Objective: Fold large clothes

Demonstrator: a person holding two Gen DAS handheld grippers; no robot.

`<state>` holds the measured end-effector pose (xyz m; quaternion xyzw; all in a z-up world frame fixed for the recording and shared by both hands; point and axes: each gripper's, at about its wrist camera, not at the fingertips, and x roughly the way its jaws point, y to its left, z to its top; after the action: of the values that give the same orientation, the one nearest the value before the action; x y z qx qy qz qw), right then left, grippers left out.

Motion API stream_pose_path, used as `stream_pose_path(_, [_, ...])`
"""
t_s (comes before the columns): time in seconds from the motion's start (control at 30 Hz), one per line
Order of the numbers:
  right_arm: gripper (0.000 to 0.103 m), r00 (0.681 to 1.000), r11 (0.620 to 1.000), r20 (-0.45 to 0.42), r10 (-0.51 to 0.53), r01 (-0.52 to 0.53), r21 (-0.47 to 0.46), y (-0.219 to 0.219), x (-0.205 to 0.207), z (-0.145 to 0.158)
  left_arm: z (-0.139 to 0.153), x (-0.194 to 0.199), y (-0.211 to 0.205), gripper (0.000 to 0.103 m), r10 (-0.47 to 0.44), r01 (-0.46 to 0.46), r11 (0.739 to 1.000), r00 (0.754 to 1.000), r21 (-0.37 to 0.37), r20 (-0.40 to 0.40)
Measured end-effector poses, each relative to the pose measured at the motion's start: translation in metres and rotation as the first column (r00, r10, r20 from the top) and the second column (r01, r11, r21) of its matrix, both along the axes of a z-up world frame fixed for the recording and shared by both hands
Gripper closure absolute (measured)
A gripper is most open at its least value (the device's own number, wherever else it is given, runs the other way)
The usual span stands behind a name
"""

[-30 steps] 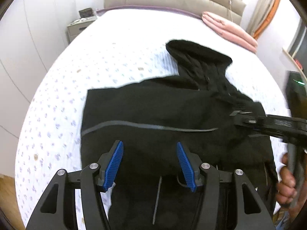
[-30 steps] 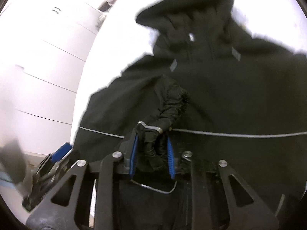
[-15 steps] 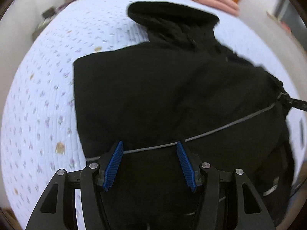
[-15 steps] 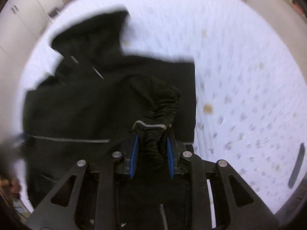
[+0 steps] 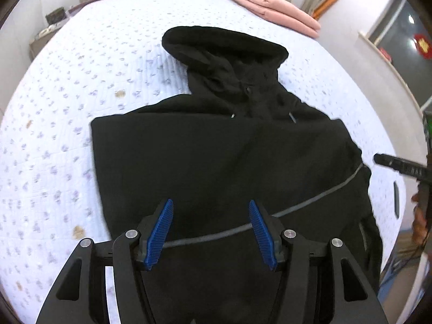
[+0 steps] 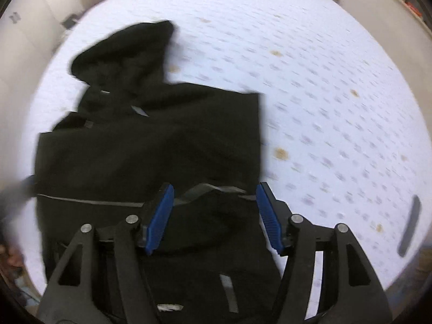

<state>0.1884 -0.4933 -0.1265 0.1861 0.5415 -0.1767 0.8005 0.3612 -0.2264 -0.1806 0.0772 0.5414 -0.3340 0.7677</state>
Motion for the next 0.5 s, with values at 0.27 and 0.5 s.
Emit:
stream_pose_path(0.27, [0.044, 0.987, 0.995, -0.132, 0.093, -0.095, -0.009, 0.027, 0.044, -0.089, -0.047, 0.006, -0.028, 0.043, -0.001, 0.005, 0.99, 1.0, 0.143, -0.031])
stream_pose_path(0.5, [0.044, 0.984, 0.984, -0.068, 0.165, -0.159, 0.082, 0.012, 0.053, -0.041, 0.01, 0.023, -0.025, 0.043, 0.028, -0.028, 0.998, 1.0, 0.06, 0.0])
